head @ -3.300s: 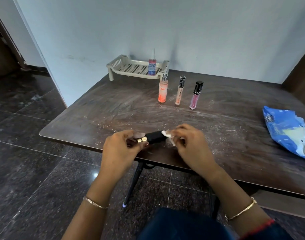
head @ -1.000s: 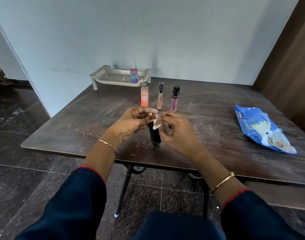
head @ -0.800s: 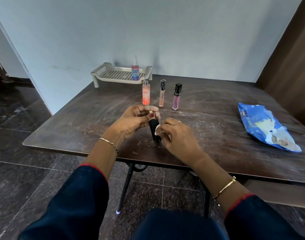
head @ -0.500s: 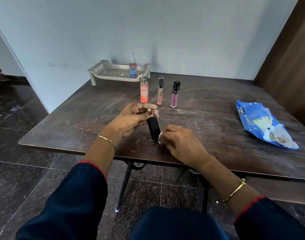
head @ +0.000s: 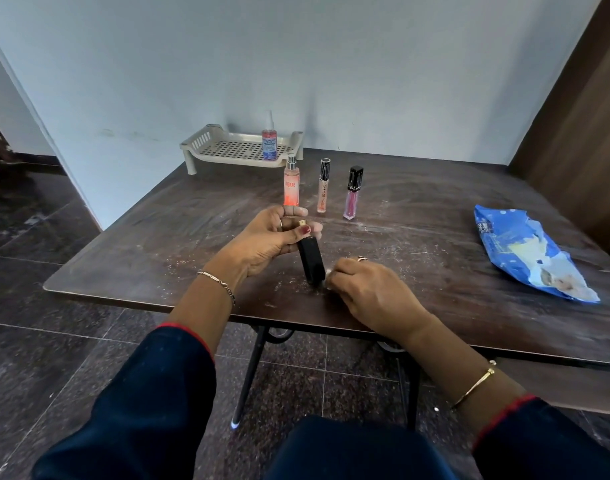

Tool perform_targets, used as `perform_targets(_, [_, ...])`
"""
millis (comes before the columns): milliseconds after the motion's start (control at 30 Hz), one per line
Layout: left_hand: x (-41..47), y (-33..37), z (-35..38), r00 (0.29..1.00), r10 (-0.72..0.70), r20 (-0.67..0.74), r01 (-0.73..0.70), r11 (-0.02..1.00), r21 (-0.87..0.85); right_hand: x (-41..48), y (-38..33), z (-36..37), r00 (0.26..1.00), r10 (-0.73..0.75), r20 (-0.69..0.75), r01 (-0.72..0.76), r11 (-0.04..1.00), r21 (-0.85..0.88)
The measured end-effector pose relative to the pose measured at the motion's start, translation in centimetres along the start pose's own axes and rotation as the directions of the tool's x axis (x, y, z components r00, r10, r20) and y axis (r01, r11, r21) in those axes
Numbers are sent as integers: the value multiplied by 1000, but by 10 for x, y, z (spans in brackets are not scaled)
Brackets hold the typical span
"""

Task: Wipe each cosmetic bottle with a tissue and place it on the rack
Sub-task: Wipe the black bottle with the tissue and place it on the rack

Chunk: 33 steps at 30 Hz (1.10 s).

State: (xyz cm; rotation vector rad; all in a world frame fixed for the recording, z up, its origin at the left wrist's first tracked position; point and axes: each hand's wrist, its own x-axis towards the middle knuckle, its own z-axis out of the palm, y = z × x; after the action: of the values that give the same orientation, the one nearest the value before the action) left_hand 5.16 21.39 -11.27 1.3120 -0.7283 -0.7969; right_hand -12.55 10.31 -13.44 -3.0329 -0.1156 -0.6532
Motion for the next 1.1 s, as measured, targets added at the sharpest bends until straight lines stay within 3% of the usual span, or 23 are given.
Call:
perform_targets(67, [-2,1,0,999,-3,32,2,1000,27,-1,8,-3,996,85,-29,-84,996,28])
perform_targets(167, [-6,4,-1,996,5,88,-9,999,45,1,16,-6,936,305,-177,-252,930,267])
perform_targets(267, [-12,5,-1,994,21,105,-25,999,32,10,7,-9,817,564,-118,-370,671,643])
perform_targets(367, [-17,4,-2,992,40,116,-38,999,-20,22,-10,-4,782,621,-57,-319,477,819])
perform_targets(433, [-20,3,-4,991,47,128,-39,997,-64,28,-21,1,788,610,-87,-295,498,816])
perform_targets(633, [-25,-3,-3,994,78,83,-64,986,-153,32,-42,14,848,458,-266,-249,787,565])
perform_targets(767, [-28,-7,-3,998,57,-4,-57,984,-168,25,-43,20,857,438,-271,-267,827,494])
perform_targets(967, [-26,-9,-7,996,49,-76,-59,988,-143,15,-42,10,885,456,-96,-402,852,336])
perform_targets(1100, [-23,-8,-7,995,45,-84,-56,990,-128,37,-30,-1,862,474,-181,-388,845,368])
